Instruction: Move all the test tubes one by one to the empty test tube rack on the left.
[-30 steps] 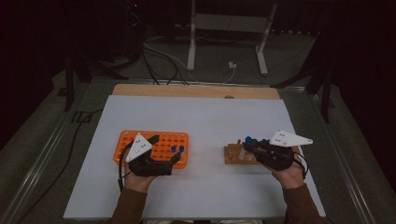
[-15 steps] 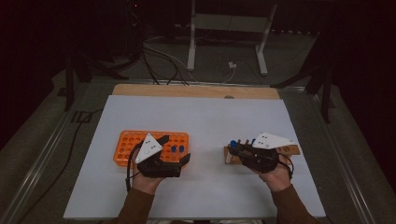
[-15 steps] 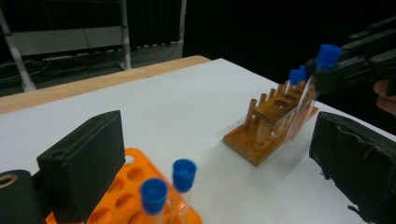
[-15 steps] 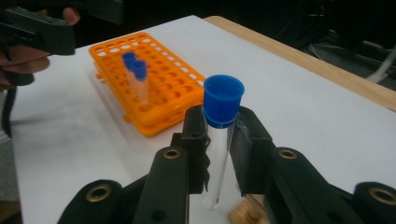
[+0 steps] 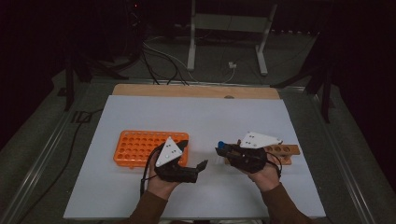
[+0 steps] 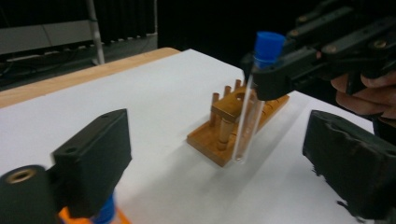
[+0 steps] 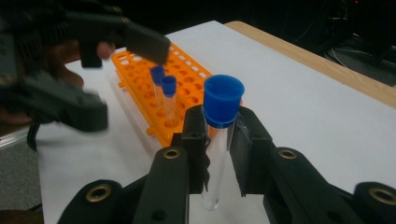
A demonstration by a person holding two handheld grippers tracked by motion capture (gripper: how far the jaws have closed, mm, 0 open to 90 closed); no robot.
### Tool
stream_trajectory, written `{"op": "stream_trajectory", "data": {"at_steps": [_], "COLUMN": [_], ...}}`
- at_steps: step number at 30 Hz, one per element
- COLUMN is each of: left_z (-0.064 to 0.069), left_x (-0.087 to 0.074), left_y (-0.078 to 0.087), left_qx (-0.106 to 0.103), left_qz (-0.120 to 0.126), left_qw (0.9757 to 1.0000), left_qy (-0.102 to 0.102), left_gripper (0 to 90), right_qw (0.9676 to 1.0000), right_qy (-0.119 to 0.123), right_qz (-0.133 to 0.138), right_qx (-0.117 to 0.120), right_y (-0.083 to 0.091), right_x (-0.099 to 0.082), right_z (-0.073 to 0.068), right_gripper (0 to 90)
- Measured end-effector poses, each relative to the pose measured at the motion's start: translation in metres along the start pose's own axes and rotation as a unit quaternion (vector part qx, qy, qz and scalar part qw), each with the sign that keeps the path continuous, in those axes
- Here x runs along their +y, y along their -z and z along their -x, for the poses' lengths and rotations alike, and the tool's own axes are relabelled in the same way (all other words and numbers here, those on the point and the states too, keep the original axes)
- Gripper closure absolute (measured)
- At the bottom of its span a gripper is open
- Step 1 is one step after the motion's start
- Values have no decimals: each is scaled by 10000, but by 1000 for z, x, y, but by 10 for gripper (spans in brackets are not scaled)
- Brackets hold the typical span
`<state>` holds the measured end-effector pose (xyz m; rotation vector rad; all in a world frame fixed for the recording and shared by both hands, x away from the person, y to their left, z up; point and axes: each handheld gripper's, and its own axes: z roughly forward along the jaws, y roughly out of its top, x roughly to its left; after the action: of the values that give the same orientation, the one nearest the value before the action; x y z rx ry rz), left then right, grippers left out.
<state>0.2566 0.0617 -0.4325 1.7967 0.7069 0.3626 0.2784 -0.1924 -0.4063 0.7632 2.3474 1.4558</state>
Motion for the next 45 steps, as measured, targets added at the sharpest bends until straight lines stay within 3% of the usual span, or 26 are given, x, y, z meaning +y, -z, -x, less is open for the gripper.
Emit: {"op": "stream_trajectory", "data": {"at_steps": [8,16,25,33,45], "left_z": [8,9,9,8,1], "left_x": [-5,-8,-10,-12,-18], "left_y": [-17,-22,-23,-23,-19], "left_qx": [-114,-243,-358,-399,-267], "left_qz": [-168,-223,-262,-323,-402], "left_qw": [9997,9992,9986,9982,9987], "left_qy": [-116,-228,-289,-313,-184], "left_gripper": [251,559,771,782,782], "right_qw": [9998,9995,9991,9989,9986], "right_qy": [-16,-32,-29,-16,-180], "right_qz": [50,18,-2,-54,114], "right_qx": [187,318,411,460,477], "right_y": [-6,-12,-15,-16,0], "right_x": [4,3,3,1,-4], "right_z": [-5,-10,-13,-12,1], "right_gripper": [766,766,766,759,505]}}
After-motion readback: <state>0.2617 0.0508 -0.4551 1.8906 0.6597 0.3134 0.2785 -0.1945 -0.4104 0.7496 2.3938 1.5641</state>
